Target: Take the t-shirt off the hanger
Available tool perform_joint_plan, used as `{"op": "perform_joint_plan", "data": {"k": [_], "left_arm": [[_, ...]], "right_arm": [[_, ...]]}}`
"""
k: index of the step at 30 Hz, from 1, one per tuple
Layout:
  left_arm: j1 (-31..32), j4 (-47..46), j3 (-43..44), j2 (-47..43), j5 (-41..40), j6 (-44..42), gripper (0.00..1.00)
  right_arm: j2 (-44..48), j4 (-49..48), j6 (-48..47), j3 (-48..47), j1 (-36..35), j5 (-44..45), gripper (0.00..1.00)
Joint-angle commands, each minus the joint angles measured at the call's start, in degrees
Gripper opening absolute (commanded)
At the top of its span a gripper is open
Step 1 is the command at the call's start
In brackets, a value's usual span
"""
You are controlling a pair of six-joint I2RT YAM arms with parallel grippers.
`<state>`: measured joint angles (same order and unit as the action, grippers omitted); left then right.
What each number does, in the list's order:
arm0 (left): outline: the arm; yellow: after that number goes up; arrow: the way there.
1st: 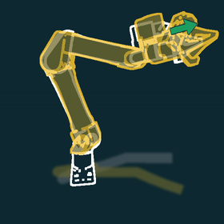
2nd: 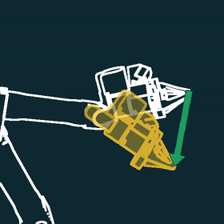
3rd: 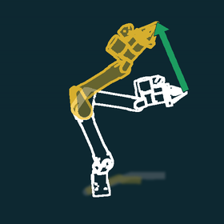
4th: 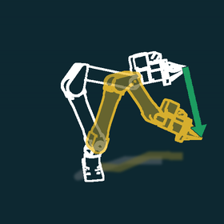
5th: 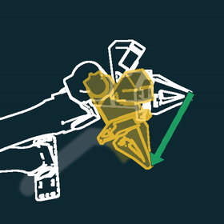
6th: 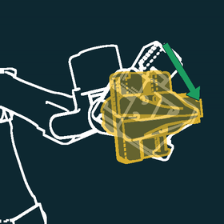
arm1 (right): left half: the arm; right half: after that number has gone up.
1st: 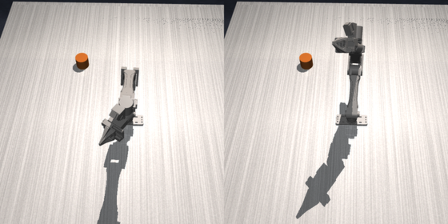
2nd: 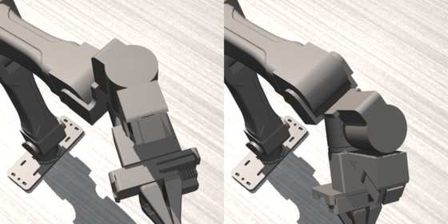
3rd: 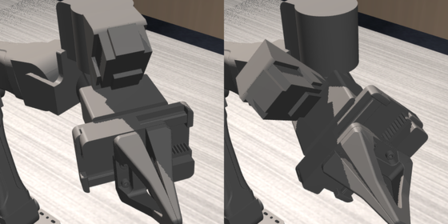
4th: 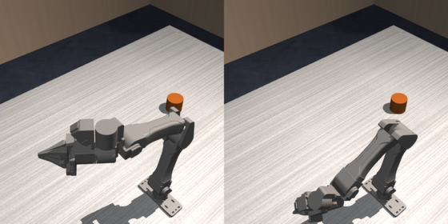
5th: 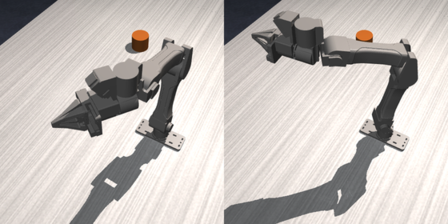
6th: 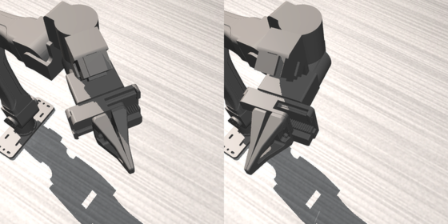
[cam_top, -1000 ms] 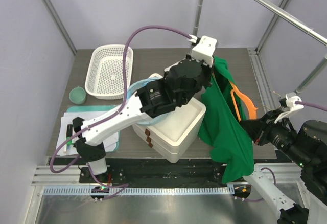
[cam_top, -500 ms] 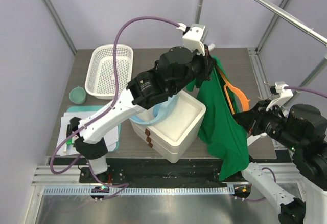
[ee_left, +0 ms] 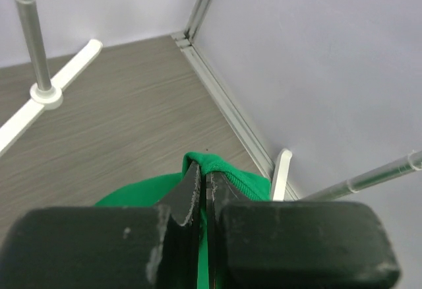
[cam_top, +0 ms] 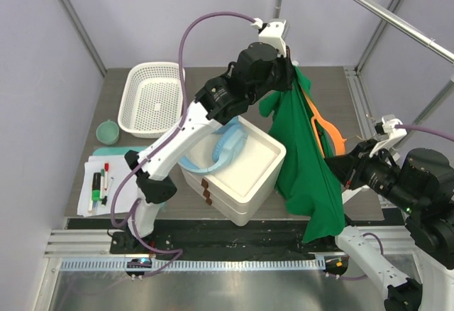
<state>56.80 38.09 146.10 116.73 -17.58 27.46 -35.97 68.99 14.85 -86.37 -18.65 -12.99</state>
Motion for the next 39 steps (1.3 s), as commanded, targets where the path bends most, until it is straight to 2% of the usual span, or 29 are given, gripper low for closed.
{"op": "perform_joint_plan", "data": {"k": [1, 5, 8, 10, 12, 16, 19, 21, 28, 32, 34, 36, 37, 39], "left_arm": [[-7.6, -6.4, 1.8, -0.2, -7.6, 1.0, 0.0], [-9.6, -7.2, 3.3, 0.3, -5.5, 2.6, 0.0], [-8.5, -10.9, 0.2, -1.8, 1.9, 3.7, 0.0], [-5.6, -10.8, -0.6, -1.8, -1.3, 1.8, 0.0], [-4.3, -7.2, 3.1, 0.4, -8.8, 2.1, 0.0], [-5.5, 1.3, 4.3, 1.8, -20.7, 5.8, 0.0], [-8.5, 4.4, 3.8, 2.5, -23.7, 8.8, 0.0], [-11.0, 6.6, 3.1, 2.1, -22.1, 9.5, 0.0], [-11.5, 7.3, 0.0, -1.8, -19.2, 7.3, 0.0], [-11.7, 6.7, -1.8, -4.0, -16.2, 7.3, 0.0], [-11.7, 2.0, -4.4, -5.7, -8.5, 6.0, 0.0], [-11.7, -4.9, -12.7, -10.0, -0.1, 5.1, 0.0], [-11.7, -11.1, -15.6, -11.3, 9.2, 5.2, 0.0], [-11.1, -13.3, -20.7, -14.3, 12.7, 6.5, 0.0]], "right_arm": [[3.8, 6.4, -1.1, 0.4, -0.6, -7.0, 0.01], [4.8, 7.5, -0.8, 2.7, -1.2, -5.9, 0.01], [4.2, 7.3, -1.2, 3.8, -1.2, -4.2, 0.01], [2.7, 6.3, -1.5, 3.0, -1.2, -5.1, 0.01], [1.7, 5.2, -1.9, 2.3, -1.6, -6.6, 0.01], [2.0, 5.6, -2.1, 0.7, -3.6, -6.7, 0.01], [4.4, 6.0, -2.0, -0.2, -5.7, -6.1, 0.01], [5.6, 6.9, -2.2, -0.9, -6.6, -4.8, 0.01], [12.8, 7.2, -4.5, 2.2, -11.1, 3.4, 0.01], [15.8, 7.3, -3.8, 3.3, -13.3, 6.9, 0.01], [14.0, 8.5, -3.4, 1.8, -13.5, 8.0, 0.01], [11.4, 9.1, -2.6, 0.2, -13.5, 9.1, 0.01], [10.7, 9.3, -2.9, -0.5, -13.5, 9.4, 0.01], [9.7, 9.7, -3.2, -2.3, -14.0, 10.7, 0.01]]}}
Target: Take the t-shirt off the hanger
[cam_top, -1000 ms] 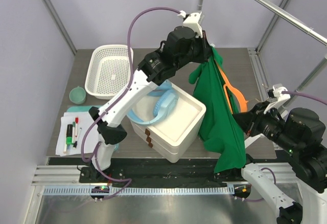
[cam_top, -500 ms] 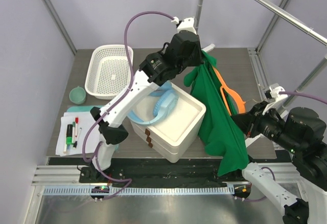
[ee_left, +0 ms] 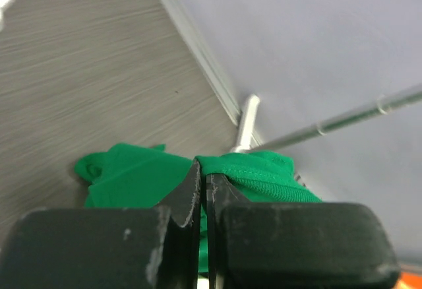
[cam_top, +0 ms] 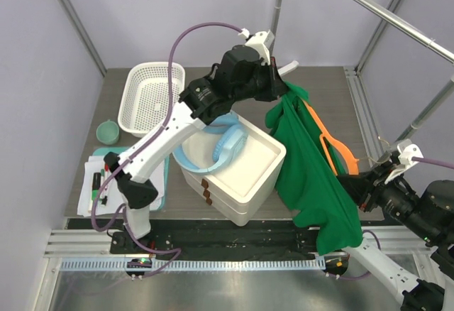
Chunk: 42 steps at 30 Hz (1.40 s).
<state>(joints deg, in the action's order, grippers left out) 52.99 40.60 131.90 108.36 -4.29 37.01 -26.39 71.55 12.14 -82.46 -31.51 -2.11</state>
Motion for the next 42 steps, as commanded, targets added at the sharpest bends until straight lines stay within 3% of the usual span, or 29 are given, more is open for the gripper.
{"op": "perform_joint_plan", "data": {"k": [1, 3, 4, 7, 11, 13, 17, 21, 22, 26, 31, 35, 38, 40, 42], "left_arm": [[-6.9, -13.5, -6.8, -6.6, -2.6, -2.5, 0.0], [-6.1, -9.9, -6.0, -8.4, -6.8, 2.1, 0.0], [-5.5, -6.4, -6.0, -9.2, -12.6, 5.0, 0.0], [-2.9, -7.7, -9.9, -13.2, -15.7, 10.4, 0.0], [2.2, -30.1, -19.6, -19.6, -9.1, 2.3, 0.0], [3.9, -31.8, -18.3, -19.2, -7.2, -0.6, 0.0], [4.4, -22.1, -4.3, -11.0, -13.8, 0.0, 0.0], [4.1, -3.6, 27.5, 5.8, -25.0, -2.0, 0.0], [3.5, -3.2, 28.9, 9.1, -25.8, -2.5, 0.0], [-0.1, -7.9, 15.1, 6.1, -24.2, 1.4, 0.0], [-1.8, -2.3, 21.6, 12.8, -25.3, -0.7, 0.0], [-3.1, -4.0, 15.8, 10.2, -26.3, 0.2, 0.0], [-6.0, 2.4, 18.8, 11.8, -26.0, 4.6, 0.0], [-6.9, 1.0, 18.0, 11.4, -24.6, 4.0, 0.0], [-7.0, -7.7, 12.6, 10.1, -15.3, 2.3, 0.0]], "right_arm": [[-0.1, 7.1, -0.5, -6.7, -1.6, 0.5, 0.01], [-0.9, 7.6, -0.5, -7.5, -2.1, 1.3, 0.01], [-0.9, 7.2, -0.6, -7.5, -2.5, 1.2, 0.01], [-1.1, 6.9, -0.5, -7.6, -3.2, 4.4, 0.01], [-2.8, 7.0, 0.1, -7.1, -3.2, 5.9, 0.01], [-3.7, 6.8, 0.4, -6.6, -3.3, 5.6, 0.01], [-5.0, 6.4, -0.2, -4.9, -3.2, 0.8, 0.01], [-5.4, 6.3, -0.5, -4.3, -3.3, -1.1, 0.01], [-5.3, 6.4, -0.4, -4.6, -3.3, -1.0, 0.01], [-5.3, 6.1, -0.5, -7.1, -3.3, -4.9, 0.01], [-6.0, 5.1, -1.2, -11.2, -3.3, -4.9, 0.01], [-4.8, 5.4, -1.6, -13.0, -3.3, -2.9, 0.01], [-3.6, 5.5, -1.7, -12.5, -3.3, -3.5, 0.01], [-2.9, 5.8, -1.3, -11.2, -3.3, -4.1, 0.01], [-2.7, 5.8, -1.2, -8.3, -3.3, -3.3, 0.01]]}}
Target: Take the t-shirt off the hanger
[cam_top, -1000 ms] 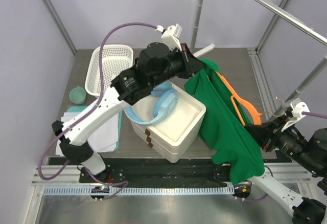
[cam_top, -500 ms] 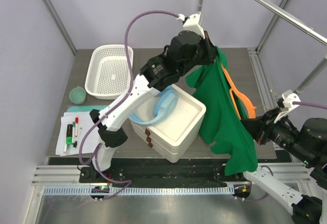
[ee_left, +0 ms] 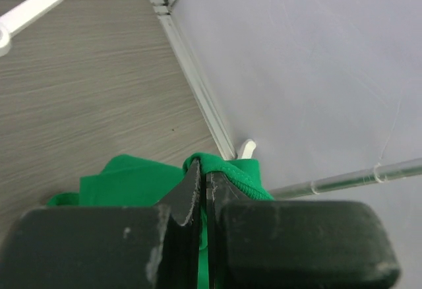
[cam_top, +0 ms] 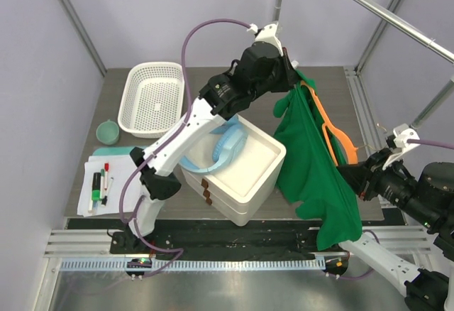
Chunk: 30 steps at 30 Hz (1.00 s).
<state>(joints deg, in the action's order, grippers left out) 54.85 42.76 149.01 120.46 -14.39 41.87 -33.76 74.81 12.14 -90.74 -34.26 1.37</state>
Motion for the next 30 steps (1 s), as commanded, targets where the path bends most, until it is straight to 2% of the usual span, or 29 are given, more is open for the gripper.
{"op": "perform_joint_plan", "data": {"k": [1, 2, 3, 4, 6, 9, 12, 18, 23, 30], "left_arm": [[-8.8, -14.1, -7.5, -4.4, -0.5, -3.8, 0.0], [-8.8, -17.5, -10.3, -5.4, 6.7, -4.0, 0.0], [-8.1, -19.8, -12.7, -5.9, 7.7, -4.2, 0.0], [-7.7, -18.3, -11.6, -5.3, 7.5, -4.5, 0.0], [-7.3, -8.1, -4.8, -3.2, 0.2, -3.7, 0.0], [-8.7, -2.1, -2.8, -1.7, -8.9, 1.3, 0.0], [-10.0, 3.2, -2.7, -0.9, -11.7, 6.3, 0.0], [-10.6, 4.1, -3.6, -1.4, -11.6, 7.3, 0.0], [-10.6, -1.1, -8.0, -3.7, -3.3, 4.8, 0.0], [-9.9, -8.7, -14.5, -7.9, 9.4, 2.3, 0.0]], "right_arm": [[4.6, 2.5, -0.9, 0.5, -0.5, -3.9, 0.01], [4.0, 2.5, -0.8, 0.5, -0.5, -2.7, 0.01], [3.7, 2.4, -0.7, 0.0, -0.5, -1.6, 0.01], [3.6, 2.1, -0.9, -0.5, -0.5, -1.6, 0.01], [3.7, 1.7, -1.9, -2.9, -0.5, 0.2, 0.01], [6.1, -1.0, -3.6, -5.1, -0.5, -4.9, 0.01], [8.1, -1.8, -4.8, -6.7, -0.5, -5.2, 0.01], [10.2, -0.2, -3.8, -6.7, -0.7, -1.6, 0.01], [12.3, -2.4, 0.1, -4.0, -0.7, 5.6, 0.01], [10.9, -9.9, 2.5, 2.1, -0.7, 10.3, 0.01]]}}
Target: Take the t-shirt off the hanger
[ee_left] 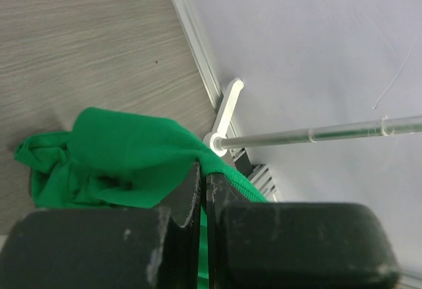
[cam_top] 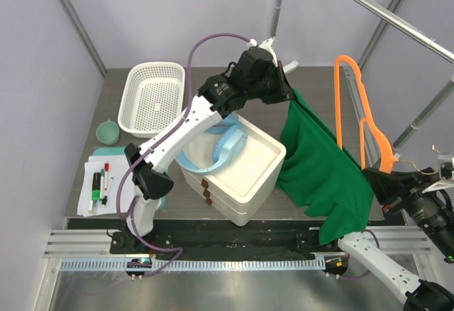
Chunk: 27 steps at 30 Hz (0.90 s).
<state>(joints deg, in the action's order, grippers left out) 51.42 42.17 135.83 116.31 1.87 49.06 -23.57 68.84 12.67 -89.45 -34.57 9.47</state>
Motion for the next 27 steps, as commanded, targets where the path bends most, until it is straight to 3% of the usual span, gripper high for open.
{"op": "perform_joint_plan", "data": {"k": [1, 5, 18, 27], "left_arm": [[-5.8, -8.2, -1.6, -4.2, -6.8, -5.6, 0.0], [-5.4, -7.0, -1.8, -4.4, -8.0, -7.7, 0.0], [-5.3, -5.7, -1.7, -3.5, -6.4, -9.2, 0.0], [-4.4, -4.2, -0.2, -1.3, -6.4, -10.0, 0.0]], "right_arm": [[-0.1, -4.6, 1.0, 1.6, -0.4, 2.4, 0.01], [-9.3, -8.0, -2.2, 2.3, -0.4, 2.4, 0.01], [-22.3, -34.5, -11.2, 10.1, -0.4, 11.0, 0.01], [-32.5, -49.4, -13.7, 7.6, -0.4, 12.0, 0.01]]}}
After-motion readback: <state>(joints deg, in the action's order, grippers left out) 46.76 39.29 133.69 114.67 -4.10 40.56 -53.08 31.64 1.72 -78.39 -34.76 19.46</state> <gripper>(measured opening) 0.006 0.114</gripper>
